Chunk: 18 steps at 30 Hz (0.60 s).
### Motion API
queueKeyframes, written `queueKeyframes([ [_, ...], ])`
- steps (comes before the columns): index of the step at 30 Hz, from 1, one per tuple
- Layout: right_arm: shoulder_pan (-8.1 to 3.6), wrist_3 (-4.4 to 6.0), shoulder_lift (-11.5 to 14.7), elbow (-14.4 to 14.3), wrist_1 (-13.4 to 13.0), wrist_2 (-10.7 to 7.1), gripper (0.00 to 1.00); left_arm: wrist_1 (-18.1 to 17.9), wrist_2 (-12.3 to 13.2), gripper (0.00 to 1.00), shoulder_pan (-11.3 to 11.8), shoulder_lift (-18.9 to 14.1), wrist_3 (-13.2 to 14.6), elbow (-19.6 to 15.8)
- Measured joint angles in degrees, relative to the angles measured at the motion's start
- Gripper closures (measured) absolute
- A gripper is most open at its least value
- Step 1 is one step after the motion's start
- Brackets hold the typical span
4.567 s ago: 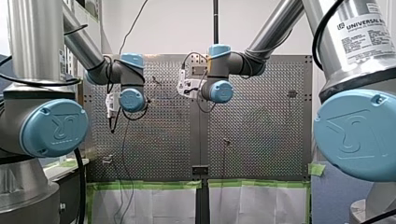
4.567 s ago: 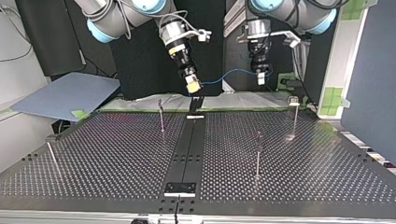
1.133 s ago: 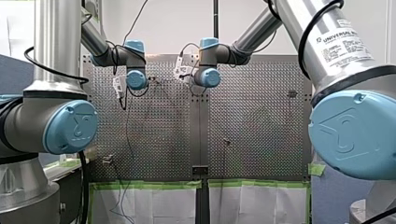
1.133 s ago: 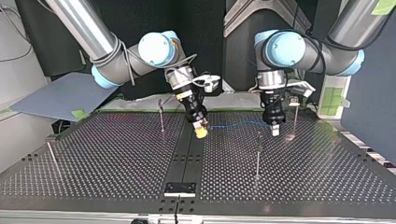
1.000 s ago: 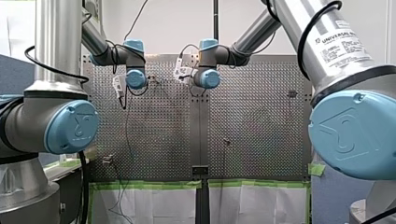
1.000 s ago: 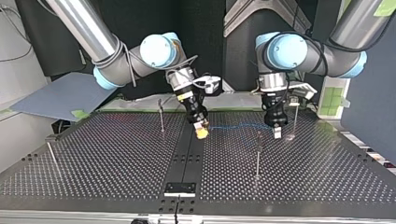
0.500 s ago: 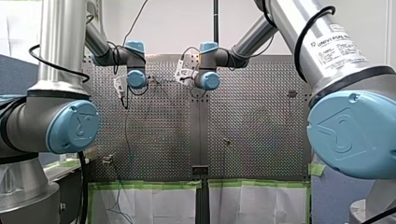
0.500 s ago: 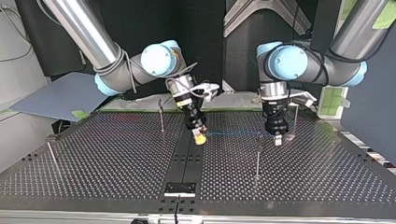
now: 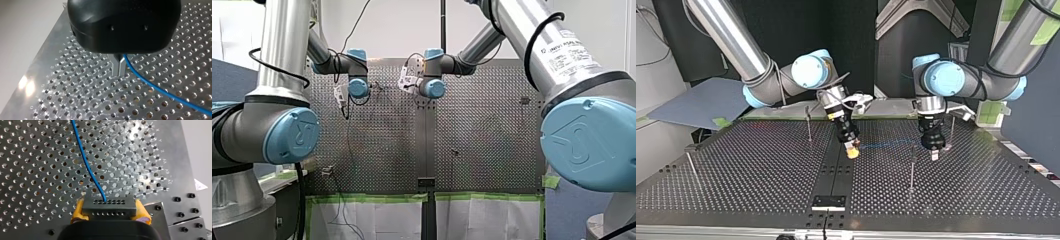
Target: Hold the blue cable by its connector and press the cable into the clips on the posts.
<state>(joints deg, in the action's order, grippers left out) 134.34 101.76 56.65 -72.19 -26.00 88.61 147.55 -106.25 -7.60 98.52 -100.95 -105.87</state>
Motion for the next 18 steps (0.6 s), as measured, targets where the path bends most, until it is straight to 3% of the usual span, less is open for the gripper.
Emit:
queueKeyframes([
  [9, -0.23, -0.20, -1.5, 1.4, -0.1, -0.09, 1.00, -0.5, 3.1, 1.00, 1.4, 0.3, -2.5, 2.1],
  [18, -0.75, -0.24, -2.0, 3.3, -0.3, -0.17, 1.00, 0.1, 4.0, 1.00, 2.6, 1.9, -3.3, 3.9],
])
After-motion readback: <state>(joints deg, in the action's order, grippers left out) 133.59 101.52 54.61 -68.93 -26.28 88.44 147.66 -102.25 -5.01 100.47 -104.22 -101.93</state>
